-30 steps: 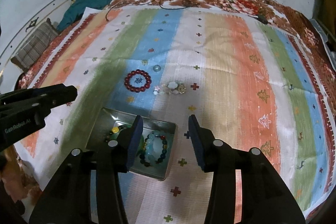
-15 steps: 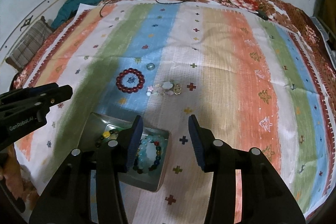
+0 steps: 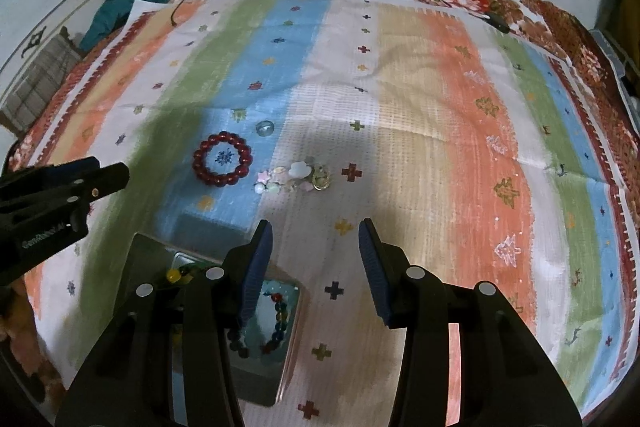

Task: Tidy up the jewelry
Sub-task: 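Move both open tools back toward the red bead bracelet and small jewelry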

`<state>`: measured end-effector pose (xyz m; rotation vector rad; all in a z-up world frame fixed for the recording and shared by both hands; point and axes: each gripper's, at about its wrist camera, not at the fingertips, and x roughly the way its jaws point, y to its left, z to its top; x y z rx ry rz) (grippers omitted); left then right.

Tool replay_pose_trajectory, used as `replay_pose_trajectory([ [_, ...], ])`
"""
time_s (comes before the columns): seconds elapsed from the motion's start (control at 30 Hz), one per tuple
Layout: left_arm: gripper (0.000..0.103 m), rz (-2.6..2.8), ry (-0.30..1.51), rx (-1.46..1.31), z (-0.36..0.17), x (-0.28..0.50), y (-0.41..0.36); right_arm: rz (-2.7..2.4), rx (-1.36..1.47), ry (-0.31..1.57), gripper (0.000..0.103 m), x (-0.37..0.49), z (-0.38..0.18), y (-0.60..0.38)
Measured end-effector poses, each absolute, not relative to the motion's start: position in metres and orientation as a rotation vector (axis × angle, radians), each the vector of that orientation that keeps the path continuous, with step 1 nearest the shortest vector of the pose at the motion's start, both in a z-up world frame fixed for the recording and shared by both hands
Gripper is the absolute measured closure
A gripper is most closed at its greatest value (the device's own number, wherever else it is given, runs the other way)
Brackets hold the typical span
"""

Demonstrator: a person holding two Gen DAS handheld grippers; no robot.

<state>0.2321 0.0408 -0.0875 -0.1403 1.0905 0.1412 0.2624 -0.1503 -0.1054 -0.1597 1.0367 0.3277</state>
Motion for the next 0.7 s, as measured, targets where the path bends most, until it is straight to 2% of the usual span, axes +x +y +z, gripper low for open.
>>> replay_pose_trajectory([
  [0.7,0.054,0.124,1.147,-0.113,-0.121,0.272,0.045,0.306,-0.186,1.081,0.058,0.303,-0.139,-0.142],
])
